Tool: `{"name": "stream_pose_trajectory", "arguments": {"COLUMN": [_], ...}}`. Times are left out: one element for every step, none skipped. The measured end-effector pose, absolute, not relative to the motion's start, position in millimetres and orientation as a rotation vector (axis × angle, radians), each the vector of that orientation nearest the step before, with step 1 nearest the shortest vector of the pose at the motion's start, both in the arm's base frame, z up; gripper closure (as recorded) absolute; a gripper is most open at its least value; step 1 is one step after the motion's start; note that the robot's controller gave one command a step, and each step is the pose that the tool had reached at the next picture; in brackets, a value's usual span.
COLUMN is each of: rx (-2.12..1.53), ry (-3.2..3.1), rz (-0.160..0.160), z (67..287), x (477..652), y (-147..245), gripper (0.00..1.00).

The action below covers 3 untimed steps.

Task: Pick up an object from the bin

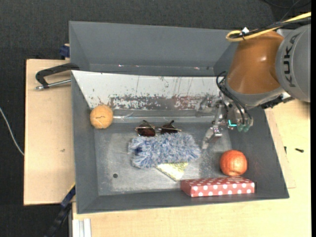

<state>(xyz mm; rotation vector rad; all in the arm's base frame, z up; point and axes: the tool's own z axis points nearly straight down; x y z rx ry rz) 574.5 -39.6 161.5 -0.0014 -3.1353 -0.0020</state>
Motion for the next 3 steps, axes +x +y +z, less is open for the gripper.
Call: {"name": "stream_pose_trajectory", "arguments": {"rx": [-0.001, 0.088, 0.204], "ry": [-3.139, -3.145, -3.125], "rz": [-0.002, -0.002, 0.018], "z": [163.6, 161.3, 81.4], "x": [575.1, 546.0, 581.3], "y": [-39.6, -48.5, 48.2], "gripper": [0.00, 0.00, 1.00]}}
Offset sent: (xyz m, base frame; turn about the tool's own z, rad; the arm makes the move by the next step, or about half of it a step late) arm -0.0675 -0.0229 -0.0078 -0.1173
